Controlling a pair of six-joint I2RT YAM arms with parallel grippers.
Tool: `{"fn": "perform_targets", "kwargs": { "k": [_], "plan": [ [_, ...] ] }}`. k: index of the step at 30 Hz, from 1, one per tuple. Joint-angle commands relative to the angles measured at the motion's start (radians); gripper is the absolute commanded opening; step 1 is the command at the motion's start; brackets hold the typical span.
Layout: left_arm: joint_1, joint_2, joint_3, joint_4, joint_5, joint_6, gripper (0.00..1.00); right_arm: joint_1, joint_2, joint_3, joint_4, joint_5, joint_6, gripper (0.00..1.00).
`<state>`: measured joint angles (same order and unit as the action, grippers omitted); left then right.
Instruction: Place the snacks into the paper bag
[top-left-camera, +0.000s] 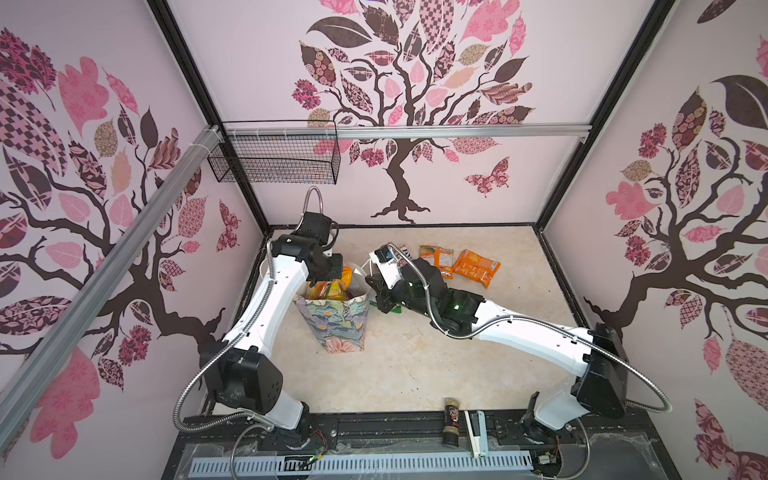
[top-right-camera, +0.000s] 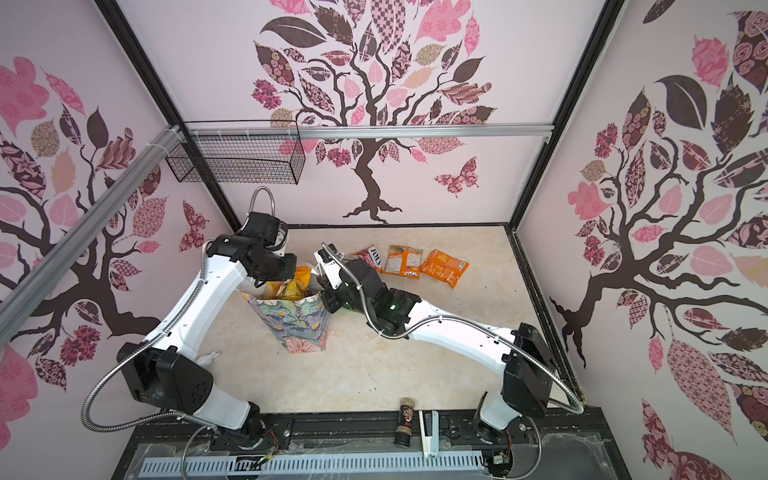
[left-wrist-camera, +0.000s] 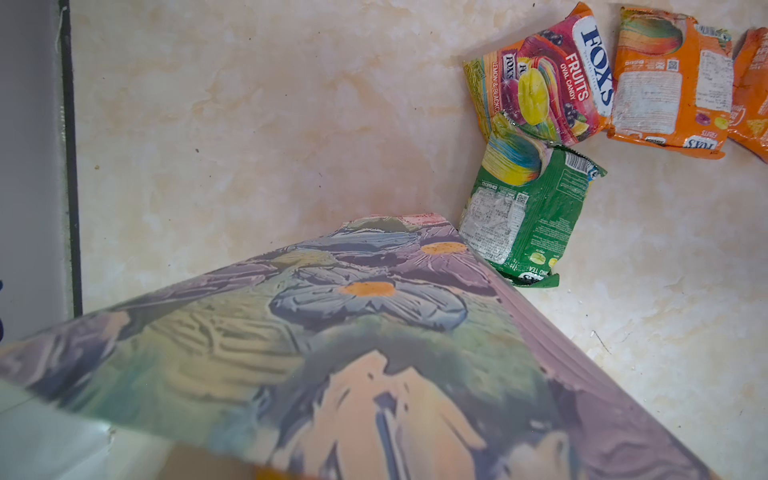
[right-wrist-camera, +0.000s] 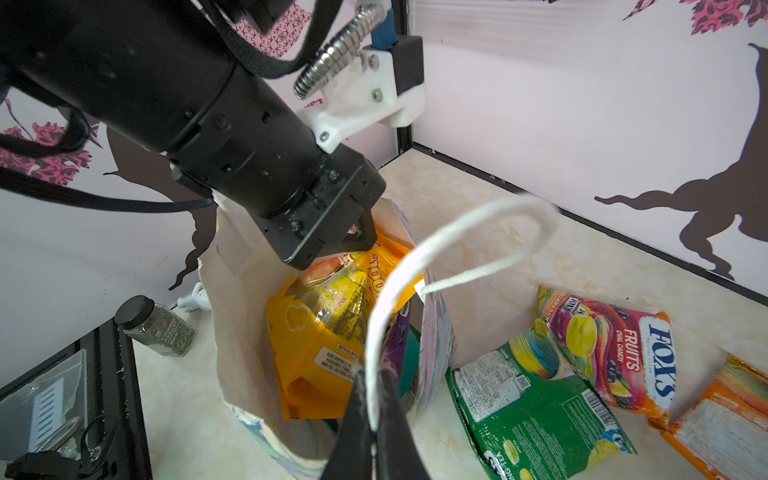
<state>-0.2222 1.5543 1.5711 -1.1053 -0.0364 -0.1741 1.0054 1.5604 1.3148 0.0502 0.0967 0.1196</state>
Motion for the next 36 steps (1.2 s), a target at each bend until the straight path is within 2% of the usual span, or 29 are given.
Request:
{"fn": "perform_targets", "kwargs": {
  "k": [1,6,14,15,17,18,20,23,27,30,31,32,33,36],
  "plan": [
    [-0.03,0.026,-0.052,0.052,0.024,-0.038,0.0,-0.002,-0.064,0.01,0.056,0.001,-0.004,0.0],
    [-0.099,0.035,-0.094,0.062,-0.012,-0.06,0.0,-0.002,-0.051,0.022,0.048,0.0,-0.01,0.0],
    [-0.105,0.003,-0.126,0.074,-0.039,-0.068,0.0,-0.001,-0.031,0.031,0.03,0.011,-0.015,0.05],
    [-0.105,-0.002,-0.127,0.082,-0.029,-0.058,0.11,-0.001,-0.028,0.036,0.022,0.007,-0.015,0.07],
    [-0.105,-0.03,-0.114,0.085,-0.045,-0.043,0.14,-0.002,-0.029,0.048,0.002,-0.001,-0.017,0.11],
    [-0.103,-0.056,-0.111,0.101,-0.076,-0.042,0.2,-0.001,-0.033,0.051,-0.007,-0.004,-0.019,0.13],
    [-0.101,-0.119,-0.087,0.114,-0.113,-0.035,0.4,-0.002,-0.043,0.056,-0.025,-0.001,-0.03,0.14],
    [-0.081,-0.183,-0.006,0.06,-0.166,-0.03,0.55,-0.003,-0.055,0.074,-0.058,0.017,-0.042,0.16],
    [0.001,-0.246,0.095,-0.069,-0.185,-0.033,0.64,-0.007,-0.061,0.088,-0.091,0.015,-0.035,0.27],
    [0.066,-0.324,0.111,-0.126,-0.19,-0.024,0.69,-0.006,-0.068,0.088,-0.1,-0.001,-0.022,0.33],
    [0.088,-0.36,0.104,-0.135,-0.19,-0.024,0.69,-0.005,-0.073,0.091,-0.106,-0.013,-0.021,0.38],
    [0.116,-0.397,0.085,-0.133,-0.173,-0.021,0.69,-0.007,-0.078,0.093,-0.115,-0.018,-0.02,0.49],
    [0.142,-0.424,0.065,-0.132,-0.149,-0.02,0.69,-0.007,-0.084,0.098,-0.121,-0.022,-0.02,0.53],
    [0.235,-0.479,0.025,-0.147,-0.051,-0.013,0.69,-0.007,-0.123,0.091,-0.135,-0.025,-0.009,0.57]
  ]
}}
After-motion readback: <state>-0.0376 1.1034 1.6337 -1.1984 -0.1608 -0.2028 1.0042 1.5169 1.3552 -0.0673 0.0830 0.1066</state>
